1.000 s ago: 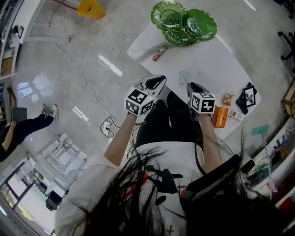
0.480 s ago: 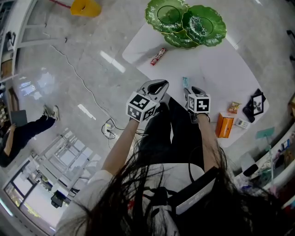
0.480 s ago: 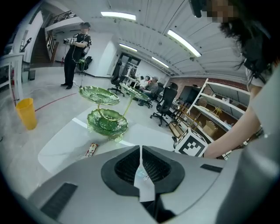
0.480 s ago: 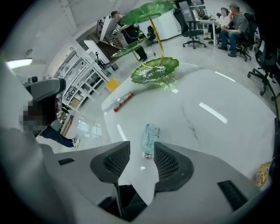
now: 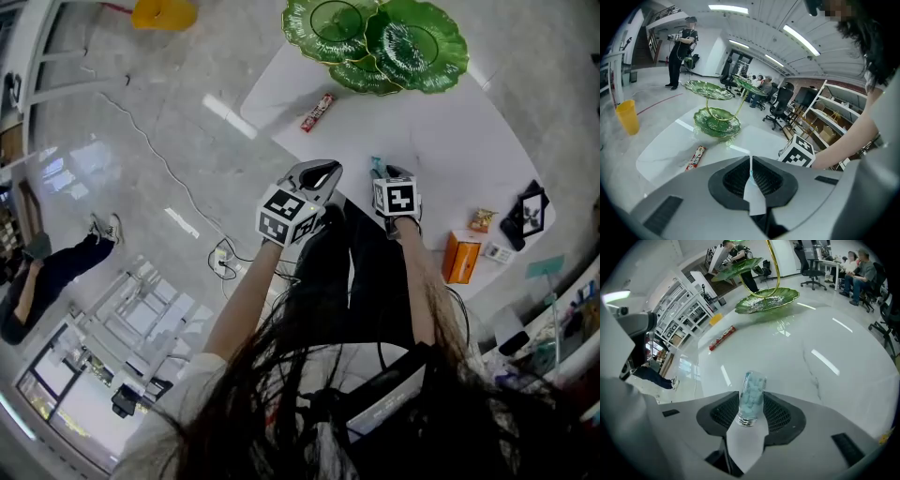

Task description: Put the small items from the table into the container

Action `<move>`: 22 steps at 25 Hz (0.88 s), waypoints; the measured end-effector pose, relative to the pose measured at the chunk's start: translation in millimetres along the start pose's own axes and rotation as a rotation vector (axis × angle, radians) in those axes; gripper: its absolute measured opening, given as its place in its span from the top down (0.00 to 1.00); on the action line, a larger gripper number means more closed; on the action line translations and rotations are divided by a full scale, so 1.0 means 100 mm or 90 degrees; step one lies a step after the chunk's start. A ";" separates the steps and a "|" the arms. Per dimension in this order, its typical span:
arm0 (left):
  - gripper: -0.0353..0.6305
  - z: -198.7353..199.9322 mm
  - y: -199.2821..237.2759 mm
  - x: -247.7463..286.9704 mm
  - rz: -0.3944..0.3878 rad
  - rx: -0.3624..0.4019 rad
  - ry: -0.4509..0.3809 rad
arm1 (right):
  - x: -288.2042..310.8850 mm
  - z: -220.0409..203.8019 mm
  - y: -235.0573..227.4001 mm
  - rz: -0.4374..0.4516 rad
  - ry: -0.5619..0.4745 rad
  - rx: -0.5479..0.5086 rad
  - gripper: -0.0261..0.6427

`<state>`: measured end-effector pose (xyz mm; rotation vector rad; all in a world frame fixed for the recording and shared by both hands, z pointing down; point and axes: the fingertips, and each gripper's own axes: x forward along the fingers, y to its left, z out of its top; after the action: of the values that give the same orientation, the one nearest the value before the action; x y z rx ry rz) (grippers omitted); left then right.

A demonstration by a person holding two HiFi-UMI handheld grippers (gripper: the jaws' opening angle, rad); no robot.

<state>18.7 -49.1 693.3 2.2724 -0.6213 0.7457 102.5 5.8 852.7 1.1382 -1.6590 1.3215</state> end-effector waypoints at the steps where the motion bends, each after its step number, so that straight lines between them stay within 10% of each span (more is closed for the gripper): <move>1: 0.93 0.00 0.01 0.00 0.001 0.000 0.000 | 0.00 0.01 0.00 0.001 -0.001 -0.001 0.71; 22: 0.93 0.55 -0.09 -0.22 0.046 0.010 -0.049 | -1.06 0.58 0.18 0.089 -0.132 -0.001 0.74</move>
<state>26.3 -76.9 641.3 2.3122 -0.7392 0.7028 122.5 -27.7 736.6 1.2112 -1.9194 1.3238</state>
